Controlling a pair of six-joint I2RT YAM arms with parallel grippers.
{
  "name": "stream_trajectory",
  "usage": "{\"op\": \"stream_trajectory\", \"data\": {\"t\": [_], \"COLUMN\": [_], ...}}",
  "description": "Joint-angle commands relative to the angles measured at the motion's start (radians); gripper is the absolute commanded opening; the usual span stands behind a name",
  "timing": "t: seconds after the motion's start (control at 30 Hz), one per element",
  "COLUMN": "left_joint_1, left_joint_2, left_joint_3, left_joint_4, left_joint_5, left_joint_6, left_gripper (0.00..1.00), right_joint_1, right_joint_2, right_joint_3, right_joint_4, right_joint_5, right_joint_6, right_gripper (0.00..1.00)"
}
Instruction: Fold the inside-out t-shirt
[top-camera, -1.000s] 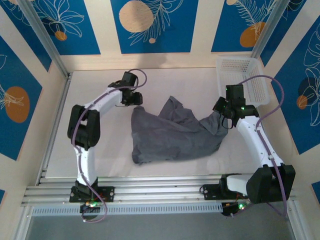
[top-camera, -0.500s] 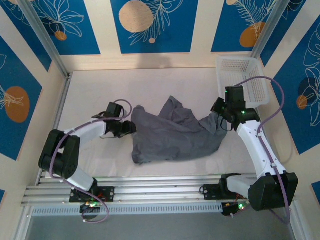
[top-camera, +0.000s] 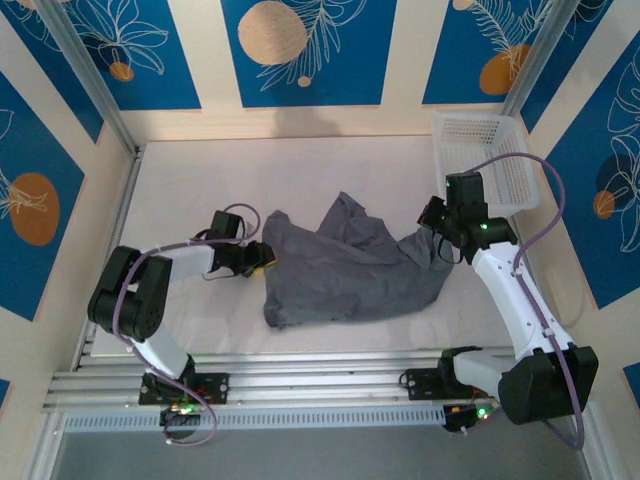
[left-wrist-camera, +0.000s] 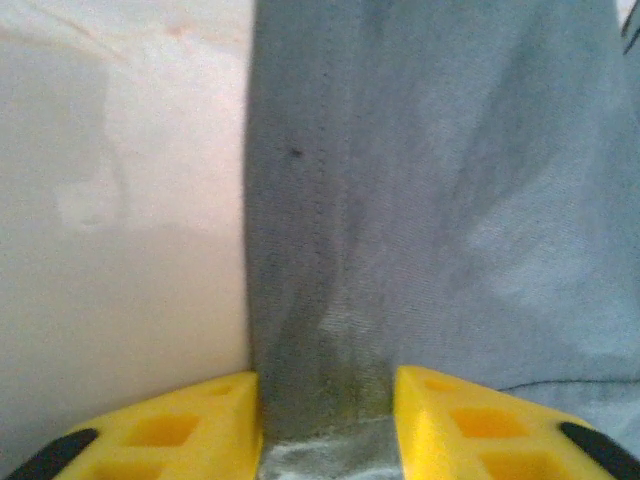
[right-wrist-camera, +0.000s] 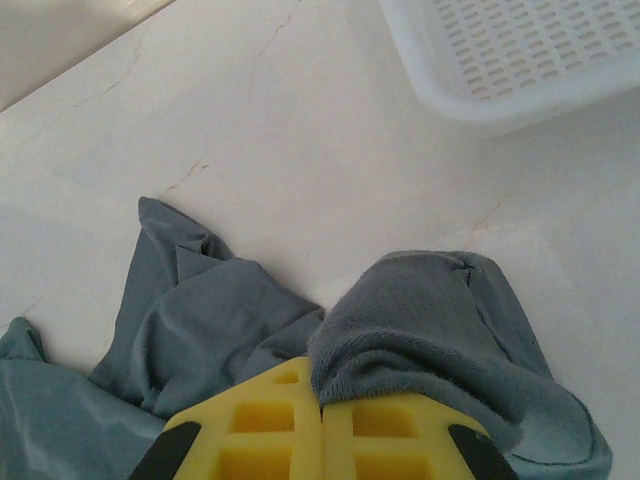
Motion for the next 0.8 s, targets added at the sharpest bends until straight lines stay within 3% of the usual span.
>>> {"op": "stream_trajectory", "data": {"t": [0.0, 0.27, 0.43, 0.53, 0.63, 0.77], "left_joint_1": [0.001, 0.003, 0.006, 0.029, 0.096, 0.162], "left_joint_2": [-0.017, -0.162, -0.258, -0.356, -0.416, -0.375], "left_joint_3": [-0.014, -0.029, 0.01, 0.115, 0.409, 0.988], "left_joint_4": [0.058, -0.02, -0.102, -0.218, -0.408, -0.678], "left_joint_5": [0.002, -0.015, -0.011, -0.017, -0.027, -0.051], "left_joint_6": [0.005, 0.013, 0.029, 0.071, 0.159, 0.258], "left_gripper": [0.31, 0.07, 0.0, 0.0, 0.0, 0.0], "right_joint_1": [0.008, 0.024, 0.03, 0.028, 0.017, -0.009], "right_joint_2": [-0.006, -0.003, -0.016, -0.052, -0.09, 0.001], "right_joint_3": [0.005, 0.005, 0.035, 0.097, 0.228, 0.65], "right_joint_4": [-0.003, -0.002, -0.023, -0.006, 0.129, 0.12], "right_joint_5": [0.006, 0.023, 0.021, -0.011, -0.013, 0.023], "right_joint_6": [0.017, 0.022, 0.034, 0.06, 0.081, 0.071], "right_gripper": [0.0, 0.0, 0.0, 0.0, 0.0, 0.0]}}
